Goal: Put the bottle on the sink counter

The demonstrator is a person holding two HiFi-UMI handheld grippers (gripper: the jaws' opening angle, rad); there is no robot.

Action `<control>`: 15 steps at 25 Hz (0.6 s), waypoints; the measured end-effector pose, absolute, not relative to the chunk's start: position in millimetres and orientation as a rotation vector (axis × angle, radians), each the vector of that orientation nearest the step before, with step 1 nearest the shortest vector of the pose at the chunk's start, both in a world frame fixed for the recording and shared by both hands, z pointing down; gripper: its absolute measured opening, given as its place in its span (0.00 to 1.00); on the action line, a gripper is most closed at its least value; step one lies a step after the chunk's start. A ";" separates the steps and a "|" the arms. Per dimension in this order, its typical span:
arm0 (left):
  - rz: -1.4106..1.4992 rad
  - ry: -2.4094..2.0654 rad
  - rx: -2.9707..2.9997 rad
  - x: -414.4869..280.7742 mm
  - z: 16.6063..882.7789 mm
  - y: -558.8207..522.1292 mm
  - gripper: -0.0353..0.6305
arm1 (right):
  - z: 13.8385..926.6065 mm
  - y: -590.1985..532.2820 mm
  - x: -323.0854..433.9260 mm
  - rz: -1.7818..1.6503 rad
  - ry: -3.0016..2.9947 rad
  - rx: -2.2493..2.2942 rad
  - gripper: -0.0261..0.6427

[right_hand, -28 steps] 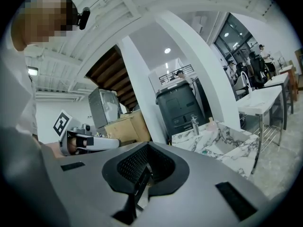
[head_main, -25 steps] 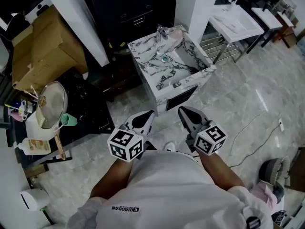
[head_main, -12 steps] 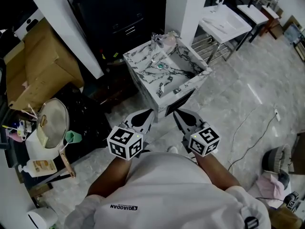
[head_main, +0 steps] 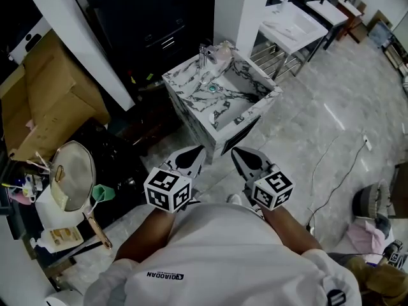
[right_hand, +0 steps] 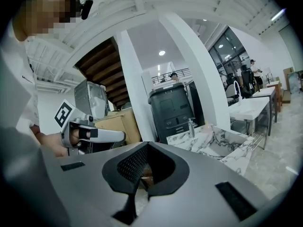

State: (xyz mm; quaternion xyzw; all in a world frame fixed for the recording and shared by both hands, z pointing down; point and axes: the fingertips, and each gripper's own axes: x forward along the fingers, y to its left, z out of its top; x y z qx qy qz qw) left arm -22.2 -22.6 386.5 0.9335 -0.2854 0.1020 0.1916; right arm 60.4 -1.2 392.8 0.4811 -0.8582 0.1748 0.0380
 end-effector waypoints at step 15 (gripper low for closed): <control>0.302 -0.773 2.629 -28.5 388.2 -20.3 0.07 | 392.4 -0.3 56.2 0.549 -2.617 1.495 0.10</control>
